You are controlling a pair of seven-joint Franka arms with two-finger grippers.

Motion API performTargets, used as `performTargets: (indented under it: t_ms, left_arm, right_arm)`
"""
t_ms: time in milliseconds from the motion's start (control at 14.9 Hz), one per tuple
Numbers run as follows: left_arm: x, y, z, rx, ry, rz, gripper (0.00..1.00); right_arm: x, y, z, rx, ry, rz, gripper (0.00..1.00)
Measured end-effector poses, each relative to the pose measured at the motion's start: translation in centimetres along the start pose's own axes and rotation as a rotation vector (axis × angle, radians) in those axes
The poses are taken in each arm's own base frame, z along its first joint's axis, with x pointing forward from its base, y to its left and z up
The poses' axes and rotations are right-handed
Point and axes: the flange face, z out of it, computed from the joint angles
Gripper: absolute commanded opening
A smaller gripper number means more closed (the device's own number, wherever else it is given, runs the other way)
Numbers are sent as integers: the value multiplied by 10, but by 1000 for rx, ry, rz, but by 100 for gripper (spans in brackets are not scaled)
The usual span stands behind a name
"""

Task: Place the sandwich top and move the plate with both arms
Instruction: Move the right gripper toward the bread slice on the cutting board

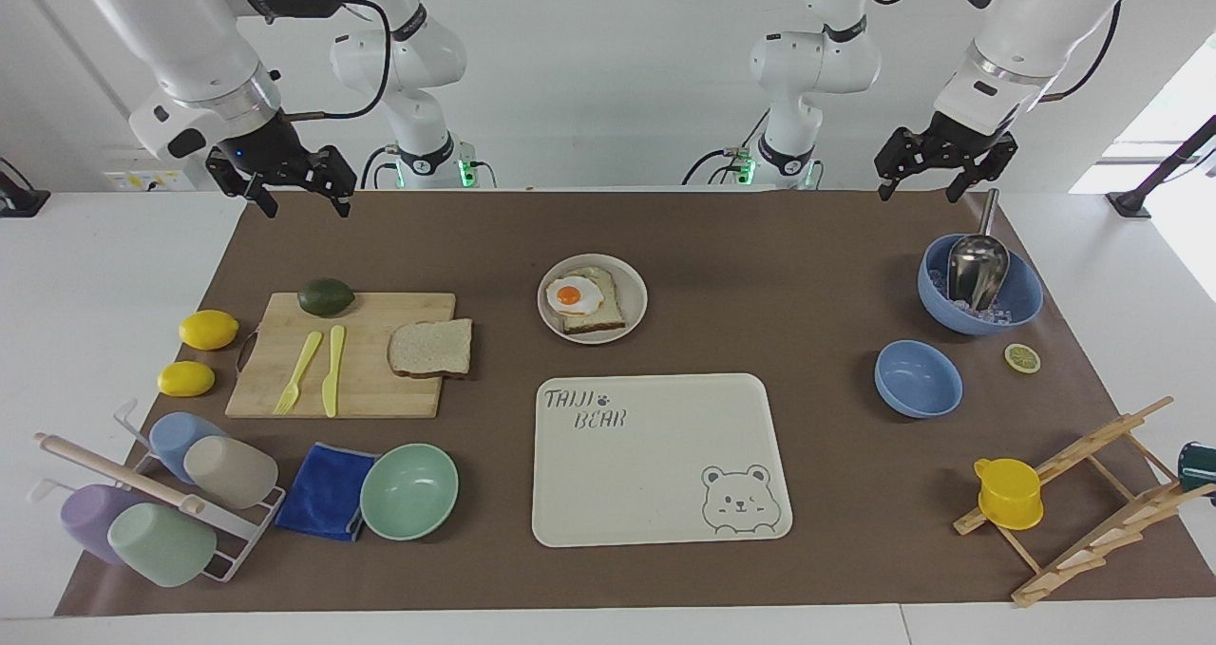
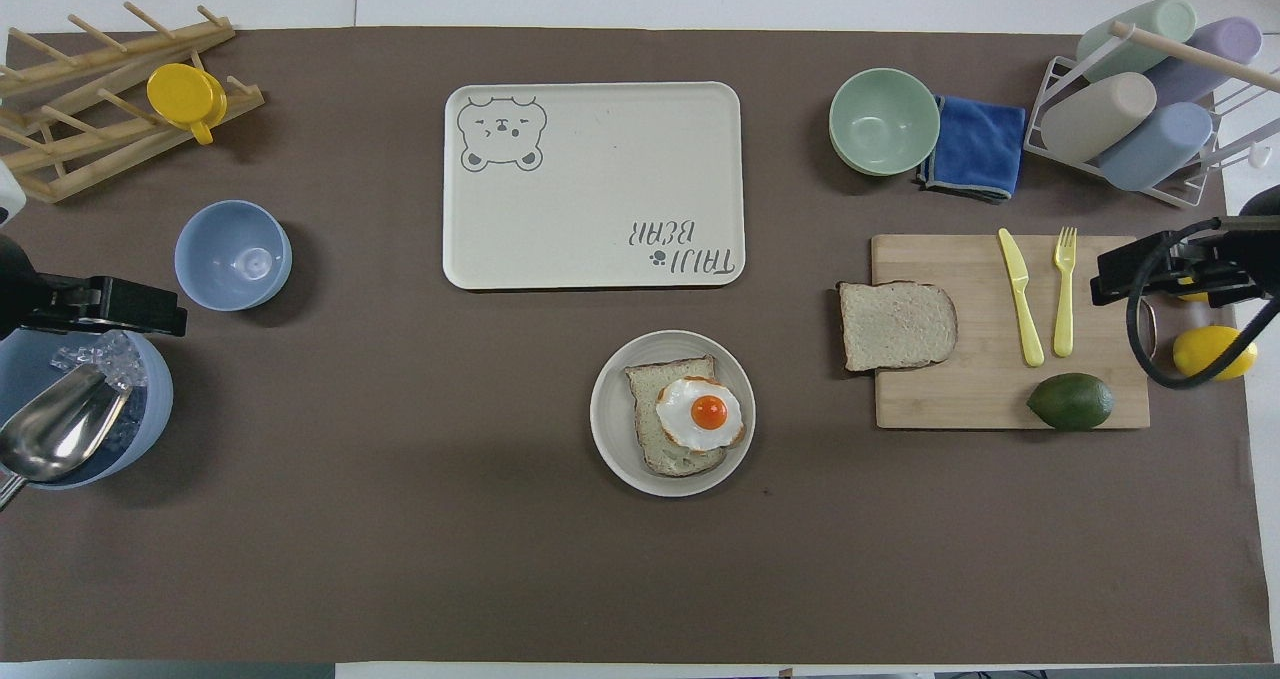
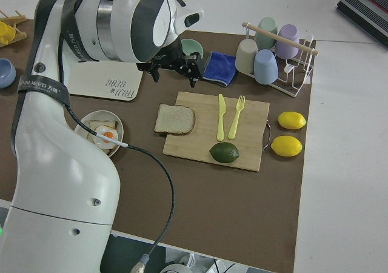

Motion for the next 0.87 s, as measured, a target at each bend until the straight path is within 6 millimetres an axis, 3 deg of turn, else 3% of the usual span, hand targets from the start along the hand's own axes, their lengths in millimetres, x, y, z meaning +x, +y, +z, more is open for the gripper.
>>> performTargets:
  t_ms: [605, 874]
  left_arm:
    - [1, 1, 1, 1, -23, 1, 100]
    - [2, 1, 2, 1, -24, 1, 100]
  right_arm:
    - [0, -3, -1, 7, 3, -5, 100]
    - [2, -22, 5, 9, 33, -16, 100]
